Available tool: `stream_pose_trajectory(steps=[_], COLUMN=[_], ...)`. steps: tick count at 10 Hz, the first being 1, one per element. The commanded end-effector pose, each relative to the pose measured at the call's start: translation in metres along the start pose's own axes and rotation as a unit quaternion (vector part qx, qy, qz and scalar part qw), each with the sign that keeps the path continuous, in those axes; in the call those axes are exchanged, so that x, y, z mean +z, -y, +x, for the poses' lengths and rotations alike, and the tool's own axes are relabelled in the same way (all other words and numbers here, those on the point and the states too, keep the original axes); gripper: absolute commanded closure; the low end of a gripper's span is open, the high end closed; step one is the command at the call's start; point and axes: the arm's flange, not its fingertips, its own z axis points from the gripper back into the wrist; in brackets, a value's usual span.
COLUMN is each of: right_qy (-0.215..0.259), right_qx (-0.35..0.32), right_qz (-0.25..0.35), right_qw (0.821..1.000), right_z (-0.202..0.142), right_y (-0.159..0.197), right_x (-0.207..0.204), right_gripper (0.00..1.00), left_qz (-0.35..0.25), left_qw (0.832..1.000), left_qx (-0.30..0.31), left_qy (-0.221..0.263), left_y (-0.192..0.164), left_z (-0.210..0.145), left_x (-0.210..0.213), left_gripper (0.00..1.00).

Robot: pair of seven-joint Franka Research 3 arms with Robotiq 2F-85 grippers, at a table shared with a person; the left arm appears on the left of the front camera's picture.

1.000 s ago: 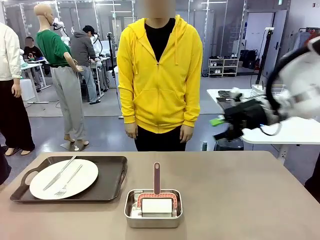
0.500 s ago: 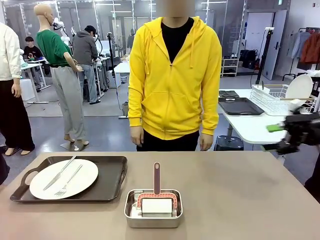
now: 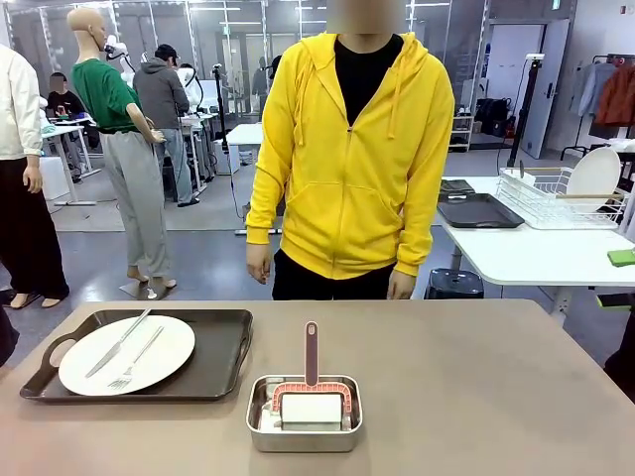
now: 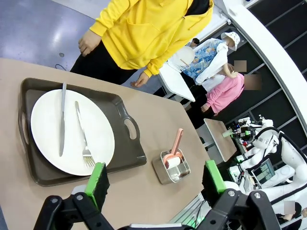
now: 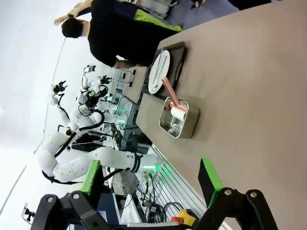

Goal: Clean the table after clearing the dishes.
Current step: When the right (or left) Handle tray is removed, use the right hand (or left hand) to clean the right (or left) side of the table with the Lint Roller.

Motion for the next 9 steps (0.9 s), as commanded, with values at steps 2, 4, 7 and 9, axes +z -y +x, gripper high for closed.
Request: stream_pose_trajectory(steps=[2, 4, 7, 9], right_qy=[0.017, 0.064, 0.085, 0.11], right_qx=[-0.051, -0.073, -0.088, -0.101], right_qz=[-0.033, -0.07, -0.091, -0.111], right_qw=[0.998, 0.993, 0.988, 0.983], right_z=[-0.005, -0.024, -0.044, -0.063], right_y=[0.005, 0.003, -0.005, -0.012], right_x=[-0.002, 0.016, 0.033, 0.047], right_gripper=[0.0, 0.0, 0.0, 0.0], left_qz=[-0.004, -0.004, -0.004, -0.004], left_qw=[1.0, 1.0, 1.0, 1.0], left_qx=[-0.003, -0.003, -0.003, -0.003], left_qy=[0.003, 0.003, 0.003, 0.003], left_y=[0.0, 0.0, 0.0, 0.0], left_z=[0.003, 0.003, 0.003, 0.003], left_x=[0.002, 0.002, 0.002, 0.002], left_gripper=[0.0, 0.0, 0.0, 0.0])
